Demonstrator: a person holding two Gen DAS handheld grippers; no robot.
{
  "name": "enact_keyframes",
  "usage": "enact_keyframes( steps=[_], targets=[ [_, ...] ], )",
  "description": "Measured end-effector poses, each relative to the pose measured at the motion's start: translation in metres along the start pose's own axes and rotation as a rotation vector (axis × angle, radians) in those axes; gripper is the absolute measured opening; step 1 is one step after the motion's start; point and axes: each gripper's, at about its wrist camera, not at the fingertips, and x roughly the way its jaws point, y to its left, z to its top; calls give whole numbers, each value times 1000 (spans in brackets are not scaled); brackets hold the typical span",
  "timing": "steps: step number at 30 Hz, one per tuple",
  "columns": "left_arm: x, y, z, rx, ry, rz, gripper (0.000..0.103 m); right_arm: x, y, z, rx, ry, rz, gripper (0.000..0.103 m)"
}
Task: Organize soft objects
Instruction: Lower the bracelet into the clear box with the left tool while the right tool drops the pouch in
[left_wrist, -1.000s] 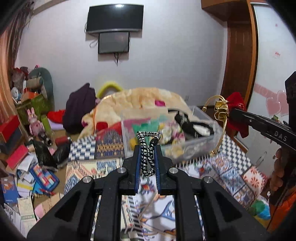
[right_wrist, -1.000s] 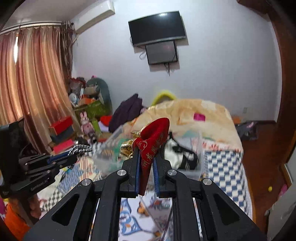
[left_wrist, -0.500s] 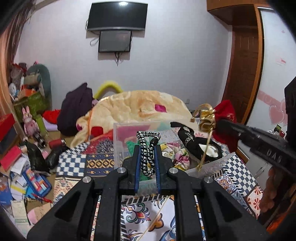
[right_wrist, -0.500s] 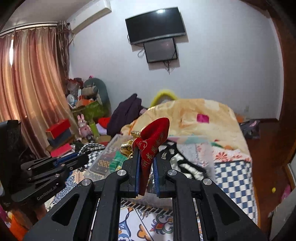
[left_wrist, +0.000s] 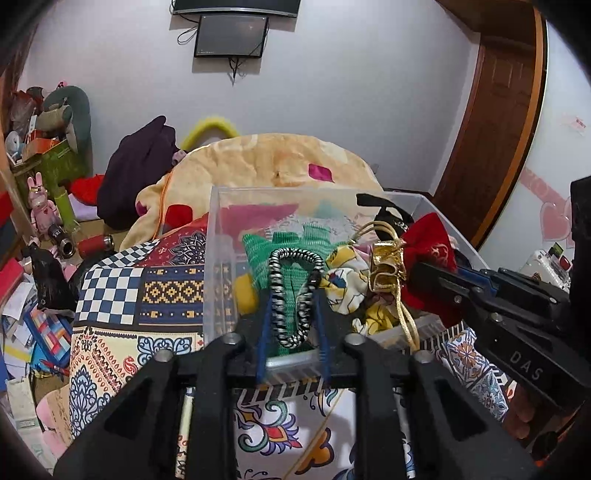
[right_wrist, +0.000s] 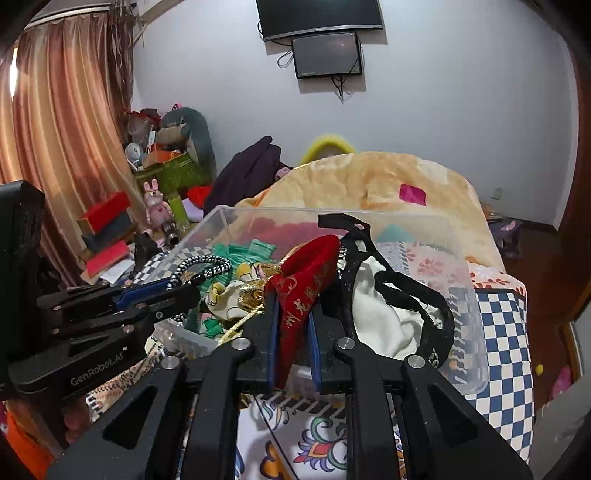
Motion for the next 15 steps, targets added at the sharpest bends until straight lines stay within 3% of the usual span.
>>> enact_keyframes(
  steps=[1, 3, 4, 6, 15],
  targets=[
    [-1, -2, -1, 4, -4, 7, 41, 0, 0, 1, -1, 4, -3, 16],
    [-6, -5, -3, 12, -15, 15, 49, -1, 1, 1, -8, 11, -19, 27],
    [-8, -6, -3, 13, -19, 13, 50, -2, 1, -1, -12, 8, -32, 37],
    [-14, -7, -4, 16, -27, 8, 51, -6, 1, -3, -15, 1, -48, 47],
    [-60, -8, 3, 4, -115, -2, 51, -50, -4, 5, -4, -71, -46, 49]
  ],
)
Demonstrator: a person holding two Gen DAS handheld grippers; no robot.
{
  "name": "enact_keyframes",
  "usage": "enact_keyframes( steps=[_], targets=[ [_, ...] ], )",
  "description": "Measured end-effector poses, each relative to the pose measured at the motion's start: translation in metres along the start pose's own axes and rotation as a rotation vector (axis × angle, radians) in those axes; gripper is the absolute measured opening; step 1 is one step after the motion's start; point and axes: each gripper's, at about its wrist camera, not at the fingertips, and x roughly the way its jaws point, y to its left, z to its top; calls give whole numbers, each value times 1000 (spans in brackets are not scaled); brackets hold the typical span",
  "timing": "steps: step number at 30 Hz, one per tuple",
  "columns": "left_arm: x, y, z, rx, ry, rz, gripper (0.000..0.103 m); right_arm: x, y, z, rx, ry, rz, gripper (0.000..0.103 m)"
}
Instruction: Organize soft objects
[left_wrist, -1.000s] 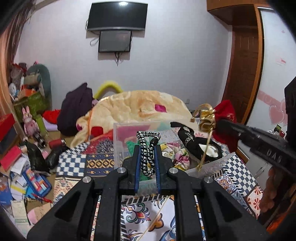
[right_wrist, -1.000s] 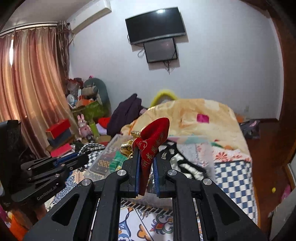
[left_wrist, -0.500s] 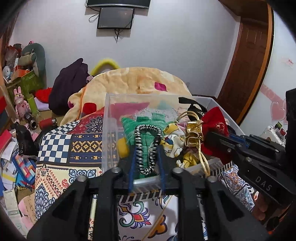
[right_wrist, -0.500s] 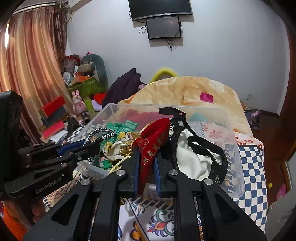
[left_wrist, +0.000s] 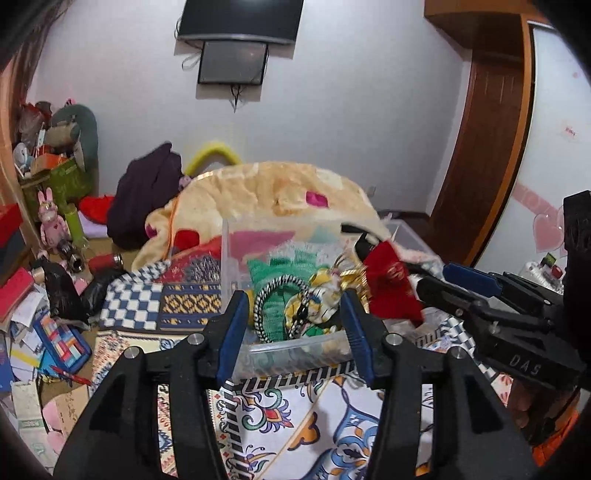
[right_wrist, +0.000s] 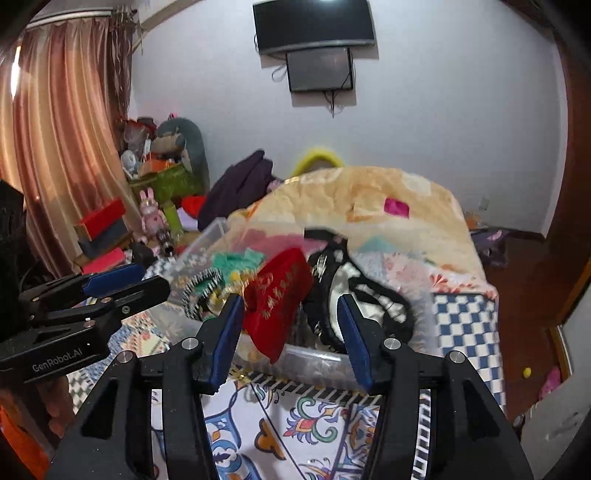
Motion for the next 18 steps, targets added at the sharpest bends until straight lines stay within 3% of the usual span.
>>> enact_keyframes(
  steps=[8, 14, 18],
  targets=[
    [-73, -24, 20, 49, -166, -11, 52, -67, 5, 22, 7, -154, 5, 49],
    [-122, -42, 25, 80, -276, -11, 68, -113, 14, 29, -11, -254, 6, 52],
    [-146, -48, 26, 85, -328, -21, 80, -133, 19, 28, -23, -309, -1, 66]
  ],
)
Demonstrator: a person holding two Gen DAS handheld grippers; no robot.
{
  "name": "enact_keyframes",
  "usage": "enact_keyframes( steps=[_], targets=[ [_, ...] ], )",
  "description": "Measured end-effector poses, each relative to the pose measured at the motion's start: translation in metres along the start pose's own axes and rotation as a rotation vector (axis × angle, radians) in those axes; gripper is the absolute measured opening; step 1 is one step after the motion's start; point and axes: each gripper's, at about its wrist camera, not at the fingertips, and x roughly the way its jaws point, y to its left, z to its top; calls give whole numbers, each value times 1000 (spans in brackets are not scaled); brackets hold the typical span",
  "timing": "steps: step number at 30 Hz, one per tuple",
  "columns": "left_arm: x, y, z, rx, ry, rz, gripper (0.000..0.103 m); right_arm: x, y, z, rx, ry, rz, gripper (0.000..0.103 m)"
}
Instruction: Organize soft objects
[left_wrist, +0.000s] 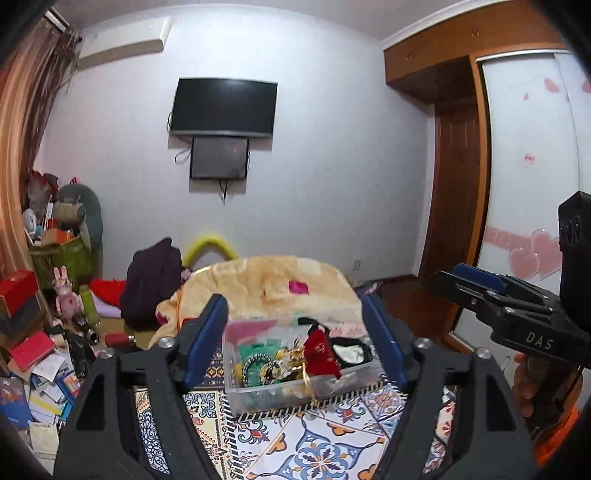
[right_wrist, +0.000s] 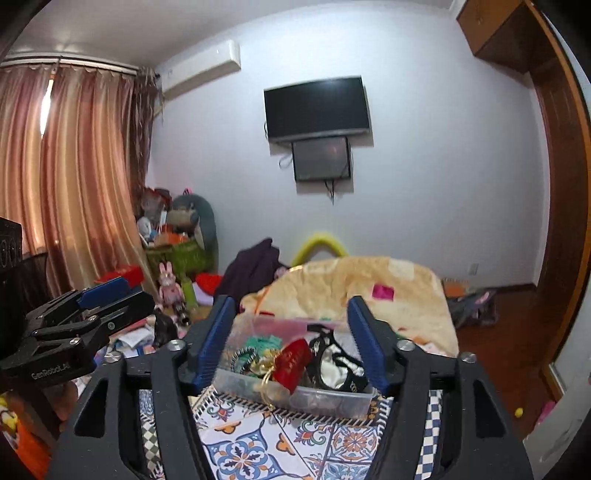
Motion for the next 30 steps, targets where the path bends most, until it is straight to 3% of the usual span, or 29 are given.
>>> enact_keyframes(
  steps=[3, 7, 13, 30],
  targets=[
    [-14, -4, 5, 10, -36, 0, 85, -11, 6, 4, -12, -38, -2, 75],
    [-29, -12, 9, 22, -78, 18, 100, -19, 11, 7, -22, -75, -8, 84],
    [-39, -14, 9, 33, -97, 23, 102, -26, 11, 2, -10, -100, 6, 103],
    [-39, -13, 3, 17, -84, 4, 103, -30, 11, -6, -7, -103, 11, 103]
  ],
)
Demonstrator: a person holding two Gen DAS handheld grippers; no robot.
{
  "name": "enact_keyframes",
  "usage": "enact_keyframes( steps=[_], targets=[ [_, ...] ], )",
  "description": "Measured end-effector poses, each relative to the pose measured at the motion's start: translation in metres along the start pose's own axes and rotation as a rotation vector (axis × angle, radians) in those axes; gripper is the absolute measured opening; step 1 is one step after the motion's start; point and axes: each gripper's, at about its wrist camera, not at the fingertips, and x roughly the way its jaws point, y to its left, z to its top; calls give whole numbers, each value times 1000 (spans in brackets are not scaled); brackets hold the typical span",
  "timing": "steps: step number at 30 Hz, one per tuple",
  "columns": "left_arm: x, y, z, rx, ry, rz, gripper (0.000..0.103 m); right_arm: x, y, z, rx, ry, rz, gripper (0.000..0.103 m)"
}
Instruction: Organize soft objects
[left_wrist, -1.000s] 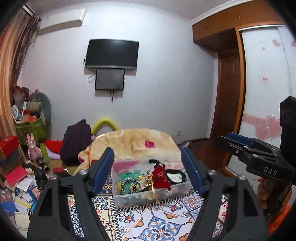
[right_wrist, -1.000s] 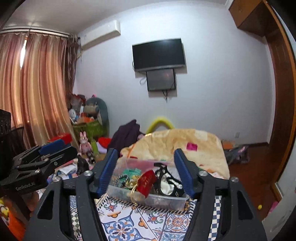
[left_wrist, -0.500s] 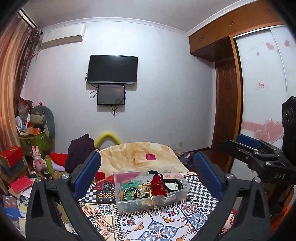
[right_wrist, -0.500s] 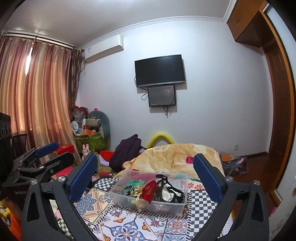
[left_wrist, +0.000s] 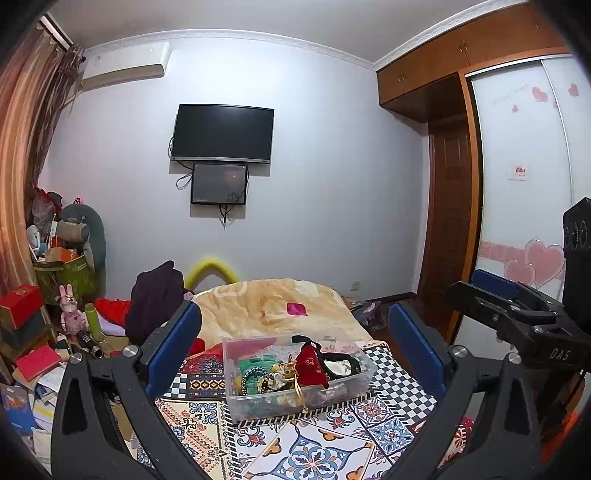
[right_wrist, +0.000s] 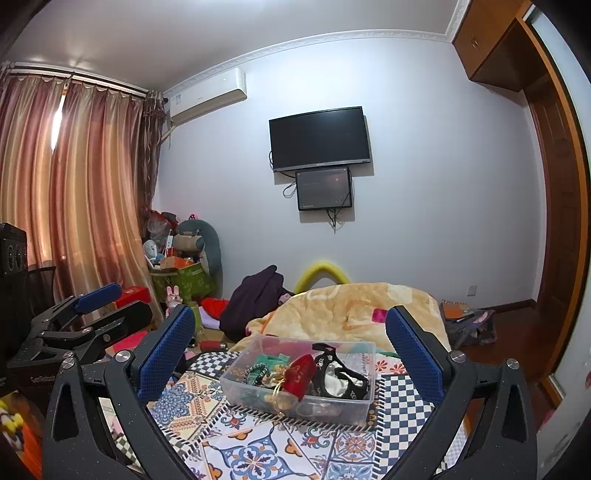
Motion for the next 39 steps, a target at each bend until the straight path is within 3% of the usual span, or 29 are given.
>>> enact_keyframes(
  steps=[39],
  targets=[
    [-3, 2, 0, -7, 3, -18, 103, -5, 1, 1, -6, -1, 2, 103]
  ],
)
